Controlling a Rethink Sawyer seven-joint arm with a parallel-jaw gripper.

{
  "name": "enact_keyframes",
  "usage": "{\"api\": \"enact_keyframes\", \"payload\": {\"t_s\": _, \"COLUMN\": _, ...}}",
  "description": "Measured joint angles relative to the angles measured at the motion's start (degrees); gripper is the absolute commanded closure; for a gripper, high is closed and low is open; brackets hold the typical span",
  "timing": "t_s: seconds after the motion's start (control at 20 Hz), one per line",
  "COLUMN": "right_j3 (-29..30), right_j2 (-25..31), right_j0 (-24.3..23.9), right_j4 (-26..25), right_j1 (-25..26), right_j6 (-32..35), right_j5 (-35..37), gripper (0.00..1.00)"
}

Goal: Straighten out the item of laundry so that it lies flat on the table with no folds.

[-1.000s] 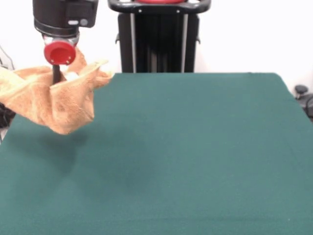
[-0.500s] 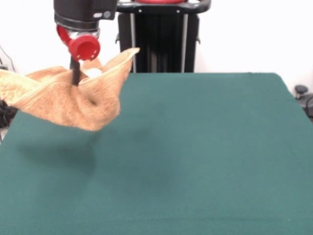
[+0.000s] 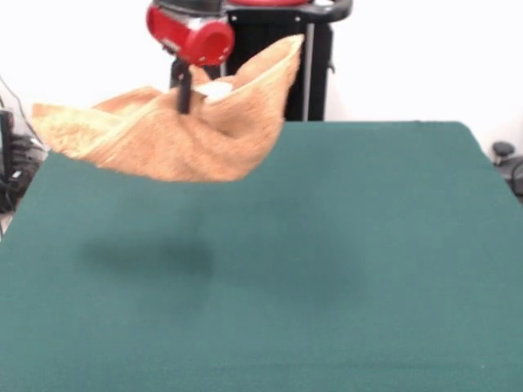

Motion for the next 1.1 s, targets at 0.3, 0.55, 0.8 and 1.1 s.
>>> {"api": "enact_keyframes", "payload": {"t_s": 0.3, "right_j3": 5.8, "right_j2": 5.7, "right_j0": -0.8, "right_j4": -6.0, "right_j1": -3.9, "right_j6": 0.0, "right_j5": -3.0, "gripper": 1.00}}
{"api": "enact_keyframes", "payload": {"t_s": 0.55, "right_j3": 9.9, "right_j2": 10.8, "right_j0": -0.8, "right_j4": -14.4, "right_j1": -4.4, "right_j6": -0.1, "right_j5": -8.6, "gripper": 1.00}}
{"api": "enact_keyframes", "payload": {"t_s": 0.8, "right_j3": 13.5, "right_j2": 15.3, "right_j0": 0.3, "right_j4": -23.6, "right_j1": -3.5, "right_j6": -0.1, "right_j5": -15.0, "gripper": 1.00}}
{"api": "enact_keyframes", "payload": {"t_s": 1.1, "right_j3": 15.7, "right_j2": 17.2, "right_j0": 3.2, "right_j4": -29.0, "right_j1": -2.2, "right_j6": -0.1, "right_j5": -17.1, "gripper": 1.00}}
